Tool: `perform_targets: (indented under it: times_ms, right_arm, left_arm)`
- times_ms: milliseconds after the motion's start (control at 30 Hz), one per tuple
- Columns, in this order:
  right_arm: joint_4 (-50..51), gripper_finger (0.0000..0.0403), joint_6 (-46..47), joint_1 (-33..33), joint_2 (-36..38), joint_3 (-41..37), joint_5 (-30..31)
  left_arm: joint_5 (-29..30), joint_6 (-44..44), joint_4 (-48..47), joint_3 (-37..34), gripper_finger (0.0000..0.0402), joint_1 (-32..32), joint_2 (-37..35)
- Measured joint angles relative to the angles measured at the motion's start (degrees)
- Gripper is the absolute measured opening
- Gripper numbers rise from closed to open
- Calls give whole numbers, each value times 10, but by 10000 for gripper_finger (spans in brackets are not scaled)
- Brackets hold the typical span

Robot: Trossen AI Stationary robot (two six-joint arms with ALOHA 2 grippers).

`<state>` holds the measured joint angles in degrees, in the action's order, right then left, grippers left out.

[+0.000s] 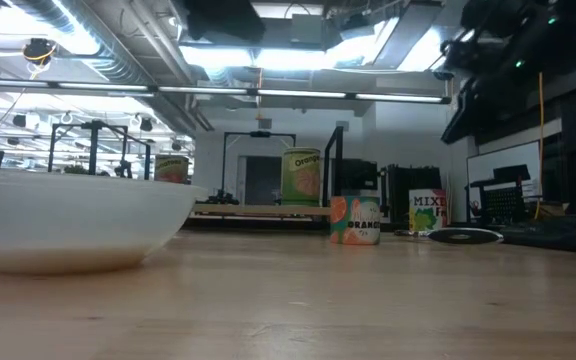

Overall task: Pick and place cans onto a shelf
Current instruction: Move the canned mixed fruits to the center of the table

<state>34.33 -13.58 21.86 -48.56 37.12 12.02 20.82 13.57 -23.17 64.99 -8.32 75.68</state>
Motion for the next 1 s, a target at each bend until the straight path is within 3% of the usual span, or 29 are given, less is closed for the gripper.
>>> perform_targets:
  times_ms: [100, 267, 700, 1000]
  right_arm:
    - [-3, 194, -46, 43, -35, 0, -34]
    - [-23, 194, -89, 96, -97, 0, -42]
    - [-79, 192, -124, 146, -197, 0, -45]
    - [-96, 131, -124, 152, -213, 3, -40]
  left_arm:
    - [0, -1, 15, 1, 80, 0, 10]
    - [0, -2, 10, 1, 80, 0, 20]
    - [-1, -6, 8, 0, 80, 0, 28]
    - [0, -6, 10, 0, 80, 0, 27]
